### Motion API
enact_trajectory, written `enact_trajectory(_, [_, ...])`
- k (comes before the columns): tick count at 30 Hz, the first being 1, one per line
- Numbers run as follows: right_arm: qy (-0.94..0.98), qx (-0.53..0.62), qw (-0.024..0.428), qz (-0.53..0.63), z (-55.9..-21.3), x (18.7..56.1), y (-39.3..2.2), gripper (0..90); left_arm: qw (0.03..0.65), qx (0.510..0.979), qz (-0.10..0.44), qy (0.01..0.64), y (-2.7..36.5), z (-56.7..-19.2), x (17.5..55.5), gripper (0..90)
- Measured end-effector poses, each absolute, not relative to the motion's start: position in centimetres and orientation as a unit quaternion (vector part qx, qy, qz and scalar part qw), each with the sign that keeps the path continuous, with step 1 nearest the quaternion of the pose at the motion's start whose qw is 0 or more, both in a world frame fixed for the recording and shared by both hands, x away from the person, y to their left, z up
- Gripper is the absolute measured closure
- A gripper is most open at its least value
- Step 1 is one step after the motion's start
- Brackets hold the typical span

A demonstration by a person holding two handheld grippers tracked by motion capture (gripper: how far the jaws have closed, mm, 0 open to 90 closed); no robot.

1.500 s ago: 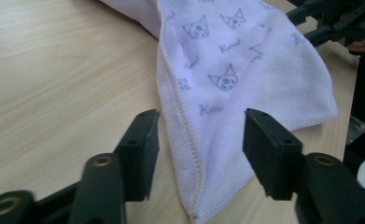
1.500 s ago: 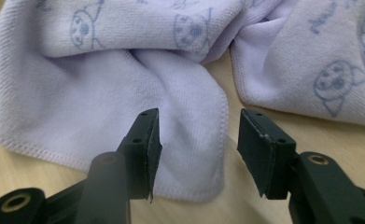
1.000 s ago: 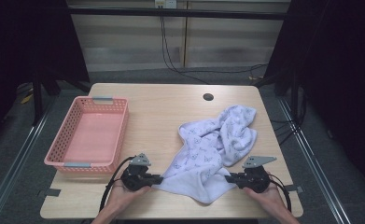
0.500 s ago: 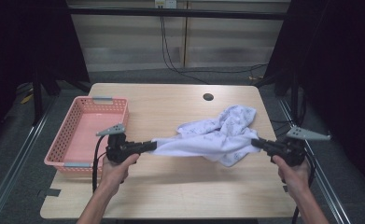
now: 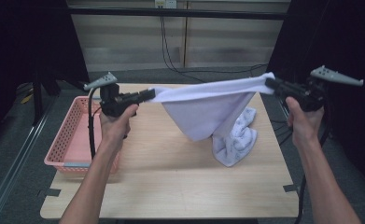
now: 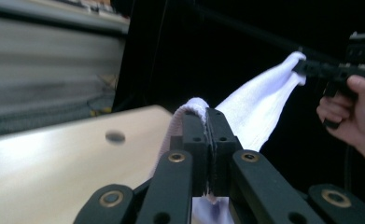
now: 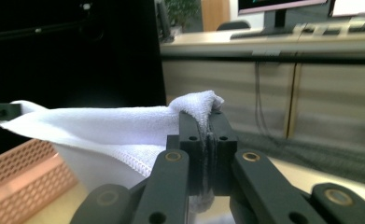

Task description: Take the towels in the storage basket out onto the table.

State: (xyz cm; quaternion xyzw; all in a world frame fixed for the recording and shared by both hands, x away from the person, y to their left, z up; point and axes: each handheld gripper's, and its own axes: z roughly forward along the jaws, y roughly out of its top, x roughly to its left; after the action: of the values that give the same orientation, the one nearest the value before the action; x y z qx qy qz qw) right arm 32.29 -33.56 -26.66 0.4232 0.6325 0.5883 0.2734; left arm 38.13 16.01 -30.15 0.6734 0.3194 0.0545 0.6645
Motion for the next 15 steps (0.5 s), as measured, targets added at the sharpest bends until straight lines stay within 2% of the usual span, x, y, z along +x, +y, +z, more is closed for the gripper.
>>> enact_trajectory(9, [0.613,0.418,0.315,0.592,-19.8,36.5,-32.7,86.7,0.690,0.649,0.114,0.300,16.8,-22.8,39.0,88.5])
enact_trajectory(15, [0.589,0.391,0.349,0.615,-14.2,36.3,-32.1,86.8,0.709,0.637,0.150,0.263,17.3,-17.6,37.3,88.5])
